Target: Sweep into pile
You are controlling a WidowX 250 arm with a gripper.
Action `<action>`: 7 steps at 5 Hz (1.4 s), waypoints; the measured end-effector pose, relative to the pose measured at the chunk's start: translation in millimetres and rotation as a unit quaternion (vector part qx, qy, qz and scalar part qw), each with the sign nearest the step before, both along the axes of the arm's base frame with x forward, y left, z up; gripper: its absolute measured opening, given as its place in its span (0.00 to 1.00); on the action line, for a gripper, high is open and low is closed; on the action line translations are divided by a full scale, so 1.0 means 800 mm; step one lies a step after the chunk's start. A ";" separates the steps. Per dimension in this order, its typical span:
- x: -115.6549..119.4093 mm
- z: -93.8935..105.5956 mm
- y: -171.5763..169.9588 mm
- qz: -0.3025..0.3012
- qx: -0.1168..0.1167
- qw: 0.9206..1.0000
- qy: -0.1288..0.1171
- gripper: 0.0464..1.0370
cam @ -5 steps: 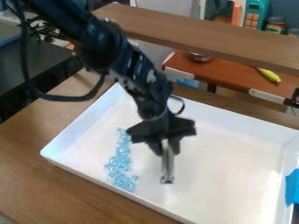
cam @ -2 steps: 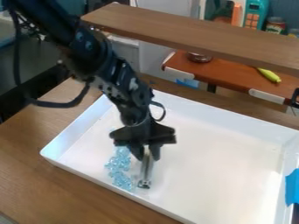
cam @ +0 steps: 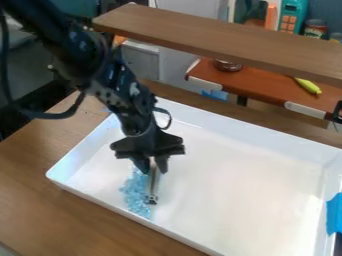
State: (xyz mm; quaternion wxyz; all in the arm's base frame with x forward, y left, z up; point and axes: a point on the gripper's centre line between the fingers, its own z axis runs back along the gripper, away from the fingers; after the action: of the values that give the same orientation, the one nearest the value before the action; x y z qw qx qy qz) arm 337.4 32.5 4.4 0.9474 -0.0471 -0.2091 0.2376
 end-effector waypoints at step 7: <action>-0.006 0.020 -0.064 -0.064 -0.071 0.995 -0.014 0.29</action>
State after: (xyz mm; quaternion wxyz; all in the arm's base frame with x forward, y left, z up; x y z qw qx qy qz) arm 332.3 -18.9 20.5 0.9519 -0.1311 -0.2010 0.1904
